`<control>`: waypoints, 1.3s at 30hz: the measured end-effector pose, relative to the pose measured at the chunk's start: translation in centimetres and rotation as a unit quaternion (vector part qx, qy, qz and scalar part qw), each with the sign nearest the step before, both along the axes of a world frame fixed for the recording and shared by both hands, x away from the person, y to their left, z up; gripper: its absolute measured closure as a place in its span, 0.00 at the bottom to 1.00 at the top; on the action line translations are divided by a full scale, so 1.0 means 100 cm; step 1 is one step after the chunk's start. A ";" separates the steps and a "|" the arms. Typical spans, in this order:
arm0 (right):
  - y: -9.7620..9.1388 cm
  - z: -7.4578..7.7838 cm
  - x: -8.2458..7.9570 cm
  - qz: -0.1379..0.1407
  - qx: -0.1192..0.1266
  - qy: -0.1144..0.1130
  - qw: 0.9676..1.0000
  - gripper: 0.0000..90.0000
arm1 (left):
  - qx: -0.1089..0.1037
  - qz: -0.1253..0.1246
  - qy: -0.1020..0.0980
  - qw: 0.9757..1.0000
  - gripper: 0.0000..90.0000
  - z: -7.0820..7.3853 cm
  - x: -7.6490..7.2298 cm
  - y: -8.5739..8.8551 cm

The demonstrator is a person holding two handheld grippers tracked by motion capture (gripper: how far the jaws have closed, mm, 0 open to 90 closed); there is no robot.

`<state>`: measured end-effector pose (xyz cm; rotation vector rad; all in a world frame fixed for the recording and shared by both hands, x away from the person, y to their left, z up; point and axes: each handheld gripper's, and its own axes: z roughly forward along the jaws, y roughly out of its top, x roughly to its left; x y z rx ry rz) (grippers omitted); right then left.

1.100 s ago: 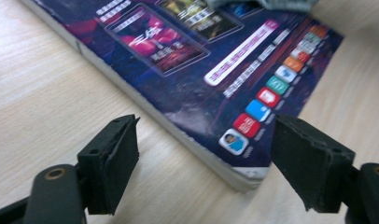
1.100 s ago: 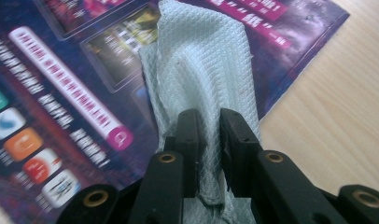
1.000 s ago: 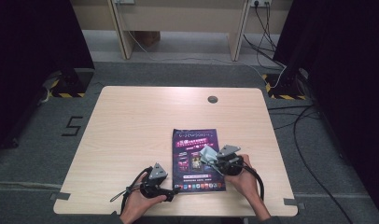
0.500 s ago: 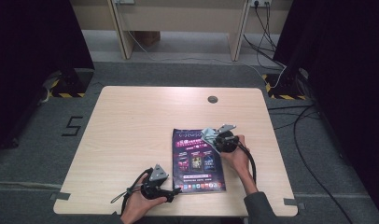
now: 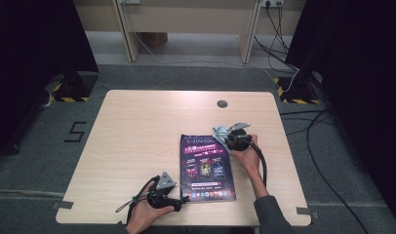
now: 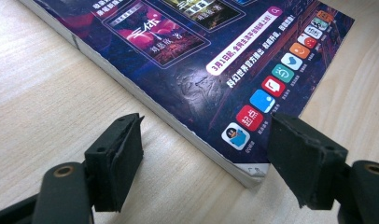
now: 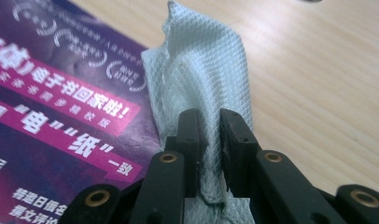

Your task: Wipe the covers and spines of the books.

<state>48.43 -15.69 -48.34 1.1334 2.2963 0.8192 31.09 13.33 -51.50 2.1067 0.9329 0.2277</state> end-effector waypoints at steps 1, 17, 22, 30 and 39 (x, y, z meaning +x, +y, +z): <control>-0.003 0.003 -0.003 0.000 0.006 -0.006 1.000 0.88 | 0.000 0.001 -0.001 1.000 0.29 0.000 0.000 0.000; -0.042 0.023 -0.024 -0.028 0.025 -0.019 0.999 0.88 | -0.001 0.003 -0.002 1.000 0.28 -0.001 0.000 0.000; -0.058 0.024 -0.027 -0.051 0.007 -0.022 0.998 0.88 | 0.002 0.003 -0.005 1.000 0.27 0.000 -0.001 0.000; -0.096 0.022 -0.039 -0.102 0.006 -0.014 0.995 0.88 | 0.001 0.005 -0.007 1.000 0.27 0.000 -0.001 -0.001; -0.117 0.016 -0.045 -0.125 0.006 -0.004 0.992 0.88 | 0.002 0.004 -0.007 1.000 0.27 0.000 -0.001 0.000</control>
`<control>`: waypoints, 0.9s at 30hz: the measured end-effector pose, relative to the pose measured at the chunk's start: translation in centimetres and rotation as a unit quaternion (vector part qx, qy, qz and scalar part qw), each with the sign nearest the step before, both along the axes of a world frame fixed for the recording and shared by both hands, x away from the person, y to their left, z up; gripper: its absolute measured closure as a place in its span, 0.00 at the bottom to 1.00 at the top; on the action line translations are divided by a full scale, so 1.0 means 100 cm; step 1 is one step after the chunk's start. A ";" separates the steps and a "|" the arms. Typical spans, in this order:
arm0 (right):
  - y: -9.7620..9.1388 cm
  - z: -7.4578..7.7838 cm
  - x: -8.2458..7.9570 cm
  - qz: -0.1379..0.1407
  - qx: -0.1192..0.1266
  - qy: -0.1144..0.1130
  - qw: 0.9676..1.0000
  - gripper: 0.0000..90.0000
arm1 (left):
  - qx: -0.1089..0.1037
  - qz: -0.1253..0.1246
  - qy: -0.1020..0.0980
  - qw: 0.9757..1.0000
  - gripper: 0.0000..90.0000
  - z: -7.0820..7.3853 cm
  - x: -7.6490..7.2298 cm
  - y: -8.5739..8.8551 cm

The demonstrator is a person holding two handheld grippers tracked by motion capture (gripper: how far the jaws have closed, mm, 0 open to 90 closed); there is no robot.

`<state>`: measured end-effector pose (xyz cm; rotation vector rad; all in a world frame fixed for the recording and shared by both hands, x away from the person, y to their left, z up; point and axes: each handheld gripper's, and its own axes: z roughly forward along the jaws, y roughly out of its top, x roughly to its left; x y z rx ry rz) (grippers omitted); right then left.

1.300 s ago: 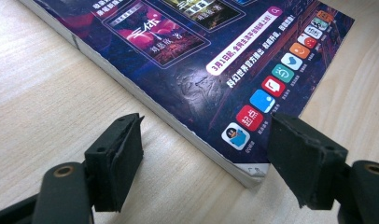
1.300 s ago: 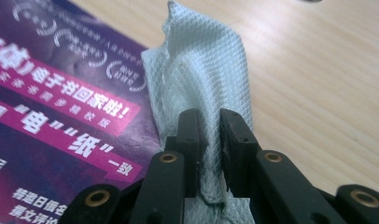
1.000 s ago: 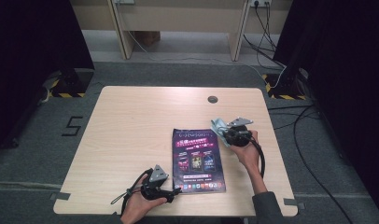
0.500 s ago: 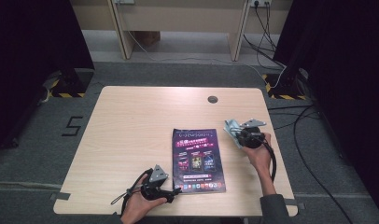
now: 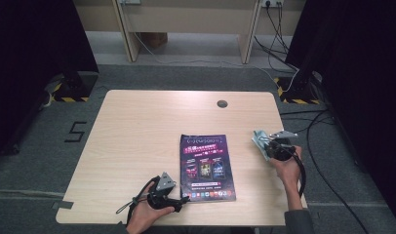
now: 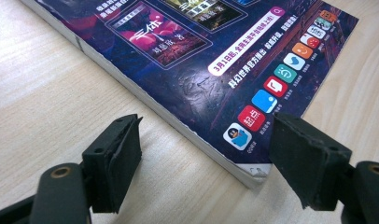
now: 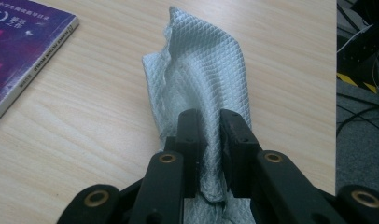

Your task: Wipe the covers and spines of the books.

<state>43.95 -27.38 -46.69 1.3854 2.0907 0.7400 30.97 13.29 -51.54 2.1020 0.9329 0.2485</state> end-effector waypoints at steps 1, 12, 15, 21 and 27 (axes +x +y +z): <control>-0.001 0.000 0.000 -0.002 -0.001 0.002 1.000 0.88 | -0.001 0.002 -0.001 1.000 0.27 0.000 -0.001 0.000; 0.002 -0.018 0.006 -0.002 -0.018 0.029 0.999 0.86 | 0.000 0.001 -0.002 1.000 0.28 0.000 -0.001 0.000; 0.002 -0.021 0.007 -0.003 -0.019 0.033 0.999 0.84 | 0.002 -0.002 -0.001 1.000 0.28 0.000 0.000 0.000; 0.001 -0.012 0.005 -0.013 0.002 0.013 1.000 0.71 | 0.002 -0.003 0.000 1.000 0.28 0.000 0.000 0.000; 0.011 0.001 0.003 -0.007 0.045 -0.004 0.999 0.56 | 0.001 -0.002 -0.001 1.000 0.28 0.000 0.000 0.000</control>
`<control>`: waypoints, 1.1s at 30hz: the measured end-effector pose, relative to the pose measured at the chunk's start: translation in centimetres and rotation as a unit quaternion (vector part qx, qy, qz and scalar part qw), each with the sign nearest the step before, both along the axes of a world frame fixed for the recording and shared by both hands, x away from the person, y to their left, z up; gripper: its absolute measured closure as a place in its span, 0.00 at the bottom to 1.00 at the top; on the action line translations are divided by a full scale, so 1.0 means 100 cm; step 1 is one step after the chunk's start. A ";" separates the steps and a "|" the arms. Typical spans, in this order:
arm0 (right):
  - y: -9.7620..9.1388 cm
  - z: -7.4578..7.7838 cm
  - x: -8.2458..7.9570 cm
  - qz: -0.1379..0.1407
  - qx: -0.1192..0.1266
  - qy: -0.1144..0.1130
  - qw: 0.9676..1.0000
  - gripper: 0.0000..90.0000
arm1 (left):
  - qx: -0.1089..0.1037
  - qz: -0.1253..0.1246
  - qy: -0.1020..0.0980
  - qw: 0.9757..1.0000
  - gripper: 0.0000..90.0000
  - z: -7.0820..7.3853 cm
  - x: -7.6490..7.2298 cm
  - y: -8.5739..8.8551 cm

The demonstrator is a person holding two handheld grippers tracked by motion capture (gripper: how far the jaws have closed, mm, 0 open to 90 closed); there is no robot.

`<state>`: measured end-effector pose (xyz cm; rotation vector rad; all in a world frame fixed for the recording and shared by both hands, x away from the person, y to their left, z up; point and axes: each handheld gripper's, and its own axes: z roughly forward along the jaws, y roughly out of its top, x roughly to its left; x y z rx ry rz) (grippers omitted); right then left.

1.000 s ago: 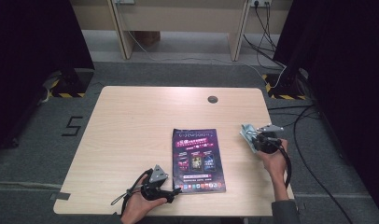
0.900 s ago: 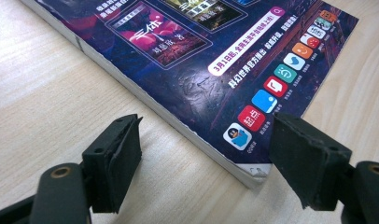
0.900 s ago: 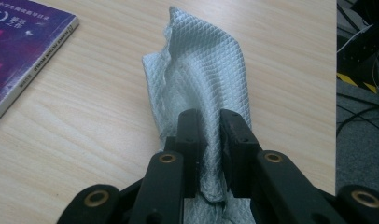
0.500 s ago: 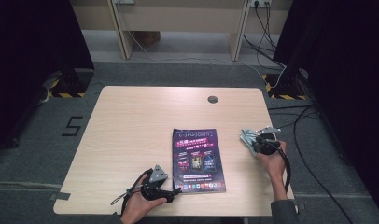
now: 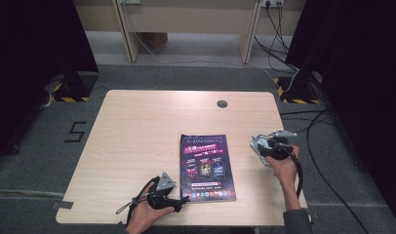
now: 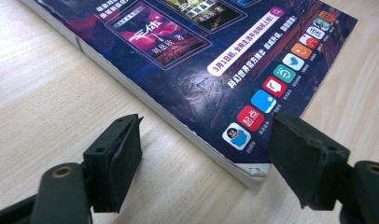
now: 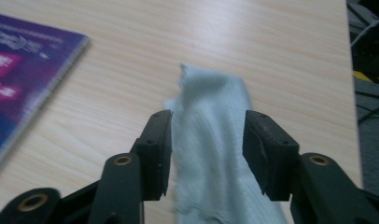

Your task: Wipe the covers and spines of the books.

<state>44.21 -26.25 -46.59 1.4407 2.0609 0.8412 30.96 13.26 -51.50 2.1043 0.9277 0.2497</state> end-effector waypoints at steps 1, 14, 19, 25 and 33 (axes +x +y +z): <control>0.002 0.001 0.000 0.005 0.002 -0.002 1.000 0.56 | 0.000 0.000 0.000 1.000 0.28 0.000 0.000 0.000; 0.032 0.010 -0.004 0.044 0.034 -0.007 0.998 0.44 | -0.002 0.001 0.001 1.000 0.28 0.000 0.000 0.000; 0.041 0.009 -0.005 0.058 0.031 -0.001 0.998 0.41 | -0.002 0.001 0.001 1.000 0.28 0.000 0.000 0.000; 0.050 0.007 -0.006 0.069 0.036 0.005 0.997 0.39 | -0.003 0.001 0.002 1.000 0.28 0.000 0.000 0.000; 0.061 0.004 -0.008 0.089 0.031 0.012 0.996 0.39 | -0.003 0.001 0.002 1.000 0.28 0.000 0.000 0.000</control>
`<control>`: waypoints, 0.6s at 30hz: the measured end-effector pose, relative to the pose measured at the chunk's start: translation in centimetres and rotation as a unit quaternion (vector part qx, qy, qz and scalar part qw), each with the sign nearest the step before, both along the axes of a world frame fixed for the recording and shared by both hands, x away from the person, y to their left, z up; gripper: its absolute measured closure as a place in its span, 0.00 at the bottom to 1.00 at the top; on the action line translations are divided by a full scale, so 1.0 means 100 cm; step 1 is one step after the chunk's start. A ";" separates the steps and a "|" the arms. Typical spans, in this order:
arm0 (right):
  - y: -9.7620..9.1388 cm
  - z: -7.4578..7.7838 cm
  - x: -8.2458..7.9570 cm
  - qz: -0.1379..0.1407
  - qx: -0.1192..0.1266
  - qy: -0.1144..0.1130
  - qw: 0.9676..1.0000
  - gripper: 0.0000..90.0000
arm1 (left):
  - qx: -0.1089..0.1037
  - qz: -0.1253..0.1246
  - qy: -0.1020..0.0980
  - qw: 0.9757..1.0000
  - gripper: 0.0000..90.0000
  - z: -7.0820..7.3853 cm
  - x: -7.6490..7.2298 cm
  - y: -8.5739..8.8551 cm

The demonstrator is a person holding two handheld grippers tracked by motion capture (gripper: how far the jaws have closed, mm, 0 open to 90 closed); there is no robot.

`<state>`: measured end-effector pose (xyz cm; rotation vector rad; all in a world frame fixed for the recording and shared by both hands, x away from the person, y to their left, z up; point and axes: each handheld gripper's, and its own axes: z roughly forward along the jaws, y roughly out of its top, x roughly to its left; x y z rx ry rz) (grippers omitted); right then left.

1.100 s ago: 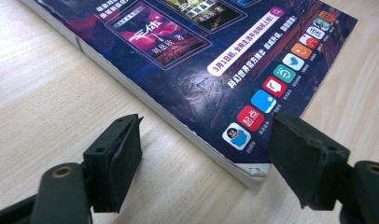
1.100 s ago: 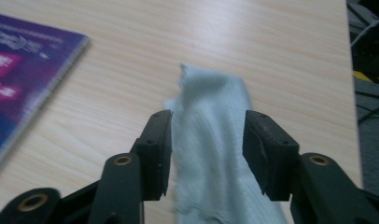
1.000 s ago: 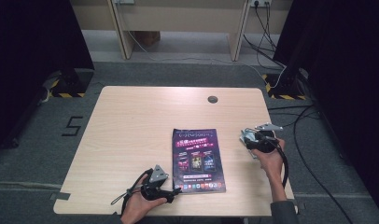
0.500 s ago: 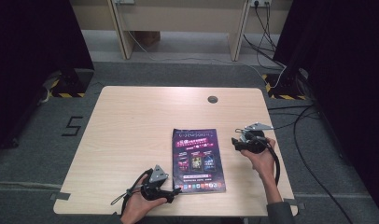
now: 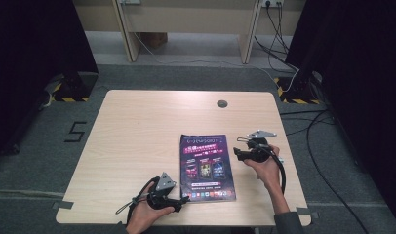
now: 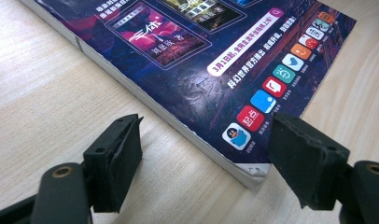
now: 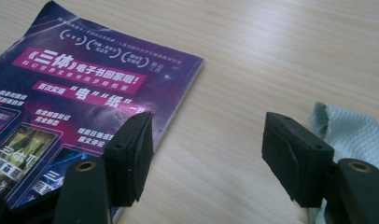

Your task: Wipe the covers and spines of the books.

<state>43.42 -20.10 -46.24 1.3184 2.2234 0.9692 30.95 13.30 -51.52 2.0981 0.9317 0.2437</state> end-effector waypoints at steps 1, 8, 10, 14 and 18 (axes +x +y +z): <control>0.002 0.000 0.000 -0.002 0.001 0.002 1.000 0.39 | 0.000 0.000 0.000 1.000 0.28 0.000 0.000 0.000; 0.010 -0.004 -0.002 0.015 0.004 0.011 1.000 0.39 | 0.000 0.000 0.002 1.000 0.28 0.000 0.000 0.000; 0.013 -0.005 -0.003 0.019 0.007 0.012 1.000 0.39 | -0.001 0.001 0.003 1.000 0.28 0.000 0.000 0.000; 0.019 -0.009 -0.003 0.028 0.004 0.022 0.999 0.39 | -0.002 -0.001 0.005 1.000 0.28 0.001 0.001 0.001; 0.023 -0.012 -0.003 0.039 0.003 0.026 0.999 0.41 | -0.007 -0.003 0.012 1.000 0.27 0.003 0.003 0.002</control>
